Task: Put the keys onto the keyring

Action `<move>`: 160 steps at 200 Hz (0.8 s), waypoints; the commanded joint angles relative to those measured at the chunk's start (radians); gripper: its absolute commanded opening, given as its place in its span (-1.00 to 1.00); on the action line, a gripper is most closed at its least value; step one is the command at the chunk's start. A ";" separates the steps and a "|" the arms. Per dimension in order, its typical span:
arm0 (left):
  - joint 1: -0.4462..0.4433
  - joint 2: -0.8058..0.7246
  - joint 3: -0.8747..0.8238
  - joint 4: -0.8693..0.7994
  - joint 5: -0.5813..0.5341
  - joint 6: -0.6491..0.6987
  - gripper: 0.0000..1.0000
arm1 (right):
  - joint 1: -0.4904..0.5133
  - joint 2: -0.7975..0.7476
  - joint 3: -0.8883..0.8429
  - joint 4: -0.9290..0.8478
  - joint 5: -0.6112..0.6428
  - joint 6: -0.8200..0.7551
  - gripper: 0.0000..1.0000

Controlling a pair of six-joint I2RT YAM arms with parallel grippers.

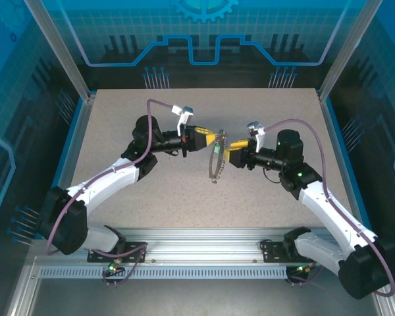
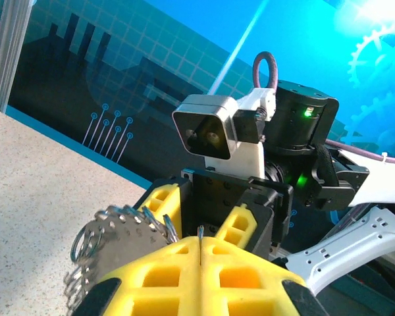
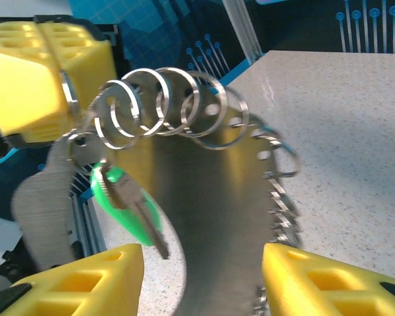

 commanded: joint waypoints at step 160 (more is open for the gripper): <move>-0.002 -0.039 -0.007 0.060 -0.011 -0.027 -1.00 | 0.150 0.096 0.065 0.117 0.029 -0.021 -0.14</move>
